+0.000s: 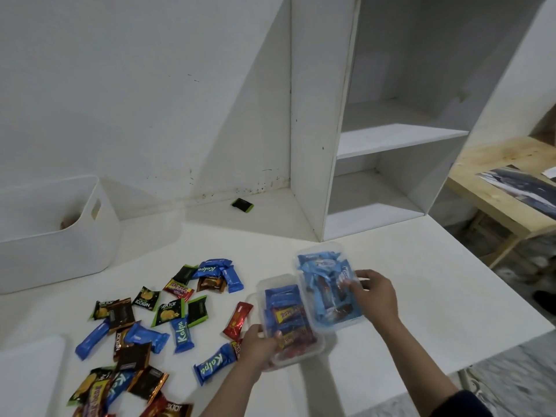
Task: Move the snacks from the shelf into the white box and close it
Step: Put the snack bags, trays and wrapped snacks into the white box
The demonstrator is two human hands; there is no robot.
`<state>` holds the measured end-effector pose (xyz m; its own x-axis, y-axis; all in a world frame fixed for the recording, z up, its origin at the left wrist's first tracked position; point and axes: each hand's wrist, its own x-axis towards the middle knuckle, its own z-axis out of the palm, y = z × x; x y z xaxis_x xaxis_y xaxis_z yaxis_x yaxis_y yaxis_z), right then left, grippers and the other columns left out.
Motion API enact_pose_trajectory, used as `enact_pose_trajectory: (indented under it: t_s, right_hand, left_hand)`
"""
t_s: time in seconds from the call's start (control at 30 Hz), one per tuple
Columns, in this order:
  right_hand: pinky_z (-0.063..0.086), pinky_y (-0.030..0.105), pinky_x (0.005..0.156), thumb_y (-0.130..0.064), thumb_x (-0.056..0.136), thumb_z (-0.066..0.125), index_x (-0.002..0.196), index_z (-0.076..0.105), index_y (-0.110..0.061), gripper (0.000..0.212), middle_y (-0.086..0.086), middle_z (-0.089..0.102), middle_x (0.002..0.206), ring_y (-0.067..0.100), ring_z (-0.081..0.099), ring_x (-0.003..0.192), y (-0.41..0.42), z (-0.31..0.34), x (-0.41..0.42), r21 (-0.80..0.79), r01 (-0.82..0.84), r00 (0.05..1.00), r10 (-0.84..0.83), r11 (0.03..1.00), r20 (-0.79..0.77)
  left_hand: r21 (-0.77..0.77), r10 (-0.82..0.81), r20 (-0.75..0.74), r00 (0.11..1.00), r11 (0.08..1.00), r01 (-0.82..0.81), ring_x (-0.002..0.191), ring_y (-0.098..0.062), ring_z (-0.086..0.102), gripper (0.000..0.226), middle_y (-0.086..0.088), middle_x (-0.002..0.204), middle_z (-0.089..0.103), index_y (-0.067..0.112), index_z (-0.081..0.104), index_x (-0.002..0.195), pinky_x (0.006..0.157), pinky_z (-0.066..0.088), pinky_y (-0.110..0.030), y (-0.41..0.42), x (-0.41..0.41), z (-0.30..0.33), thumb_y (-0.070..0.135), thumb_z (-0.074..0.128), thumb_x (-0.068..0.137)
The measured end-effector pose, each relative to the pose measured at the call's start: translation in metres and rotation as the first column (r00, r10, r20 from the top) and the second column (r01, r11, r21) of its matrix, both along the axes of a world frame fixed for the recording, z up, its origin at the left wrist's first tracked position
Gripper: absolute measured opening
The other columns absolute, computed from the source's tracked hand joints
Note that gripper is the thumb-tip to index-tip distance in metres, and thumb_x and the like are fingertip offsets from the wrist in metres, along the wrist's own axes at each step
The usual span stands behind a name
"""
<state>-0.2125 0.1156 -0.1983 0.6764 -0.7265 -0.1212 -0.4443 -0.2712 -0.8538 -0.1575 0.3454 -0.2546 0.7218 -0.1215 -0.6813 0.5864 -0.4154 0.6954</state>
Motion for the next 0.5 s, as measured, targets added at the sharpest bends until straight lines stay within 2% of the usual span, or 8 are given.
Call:
enact_pose_trajectory:
  t_s: [0.07, 0.17, 0.2, 0.23, 0.3, 0.4, 0.47, 0.5]
  right_hand:
    - [0.057, 0.037, 0.063, -0.026, 0.071, 0.078, 0.08, 0.068, -0.021, 0.015, 0.002, 0.073, 0.071, 0.02, 0.07, 0.065, 0.019, -0.004, 0.005, 0.098, -0.05, 0.998, 0.045, 0.994, 0.053]
    - [0.055, 0.034, 0.063, -0.025, 0.07, 0.078, 0.074, 0.063, -0.022, 0.016, 0.0, 0.072, 0.068, 0.019, 0.069, 0.064, 0.053, -0.019, 0.009, 0.178, -0.125, 0.991, 0.131, 0.976, -0.022]
    - [0.054, 0.031, 0.062, -0.027, 0.071, 0.077, 0.074, 0.062, -0.021, 0.016, -0.001, 0.071, 0.068, 0.018, 0.068, 0.064, 0.063, -0.025, 0.008, 0.178, -0.141, 0.986, 0.154, 0.974, -0.061]
    - [0.052, 0.029, 0.061, -0.029, 0.072, 0.076, 0.074, 0.062, -0.02, 0.017, -0.002, 0.069, 0.069, 0.016, 0.066, 0.065, 0.069, -0.031, 0.007, 0.165, -0.147, 0.983, 0.163, 0.975, -0.087]
    - [0.046, 0.023, 0.059, -0.033, 0.073, 0.077, 0.075, 0.062, -0.015, 0.023, -0.005, 0.067, 0.073, 0.013, 0.063, 0.069, 0.073, -0.04, 0.004, 0.12, -0.134, 0.987, 0.144, 0.984, -0.074]
    - [0.05, 0.027, 0.07, -0.04, 0.074, 0.075, 0.093, 0.061, -0.015, 0.034, -0.003, 0.065, 0.092, 0.016, 0.064, 0.083, 0.075, -0.05, 0.004, 0.17, -0.123, 0.989, 0.134, 0.978, -0.056]
    - [0.053, 0.031, 0.074, -0.042, 0.08, 0.07, 0.103, 0.058, -0.014, 0.039, 0.001, 0.065, 0.1, 0.018, 0.065, 0.088, 0.079, -0.053, 0.005, 0.334, -0.123, 0.985, 0.156, 0.934, -0.073]
    - [0.054, 0.032, 0.073, -0.042, 0.083, 0.066, 0.104, 0.059, -0.011, 0.038, 0.004, 0.067, 0.101, 0.019, 0.067, 0.087, 0.081, -0.053, 0.005, 0.431, -0.122, 0.982, 0.171, 0.894, -0.076]
  left_hand:
    - [-0.044, 0.07, -0.047, 0.996, 0.996, -0.072, 0.091, -0.027, 0.062, 0.032, -0.009, 0.107, 0.062, 0.01, 0.053, 0.113, 0.057, 0.051, -0.03, 0.0, 0.001, -0.002, 0.018, 0.067, 0.085]
    - [-0.182, 0.194, -0.225, 0.955, 0.954, -0.237, 0.085, -0.033, 0.067, 0.028, -0.017, 0.099, 0.069, 0.003, 0.058, 0.113, 0.058, 0.056, -0.036, 0.002, -0.001, 0.006, 0.01, 0.064, 0.087]
    - [-0.218, 0.227, -0.275, 0.934, 0.932, -0.29, 0.081, -0.033, 0.067, 0.021, -0.018, 0.093, 0.07, 0.001, 0.061, 0.109, 0.06, 0.057, -0.04, 0.004, -0.002, 0.009, 0.013, 0.059, 0.091]
    - [-0.253, 0.261, -0.32, 0.911, 0.903, -0.348, 0.08, -0.034, 0.067, 0.025, -0.02, 0.089, 0.07, 0.0, 0.063, 0.104, 0.062, 0.056, -0.042, 0.006, -0.002, 0.013, 0.021, 0.052, 0.096]
    - [-0.327, 0.286, -0.372, 0.883, 0.85, -0.413, 0.083, -0.034, 0.065, 0.047, -0.022, 0.092, 0.067, 0.001, 0.061, 0.102, 0.063, 0.054, -0.043, 0.011, -0.001, 0.016, 0.043, 0.041, 0.098]
    - [-0.377, 0.132, -0.302, 0.944, 0.893, -0.245, 0.094, -0.034, 0.065, 0.05, -0.018, 0.103, 0.068, 0.009, 0.065, 0.103, 0.073, 0.056, -0.043, 0.016, -0.002, 0.018, 0.055, 0.051, 0.088]
    - [-0.341, 0.037, -0.224, 0.974, 0.933, -0.114, 0.097, -0.029, 0.067, 0.048, -0.012, 0.105, 0.071, 0.013, 0.063, 0.108, 0.08, 0.057, -0.042, 0.016, -0.005, 0.018, 0.052, 0.065, 0.079]
    - [-0.325, 0.018, -0.201, 0.979, 0.942, -0.084, 0.097, -0.027, 0.068, 0.055, -0.009, 0.106, 0.071, 0.013, 0.06, 0.112, 0.083, 0.057, -0.042, 0.015, -0.006, 0.015, 0.05, 0.072, 0.073]
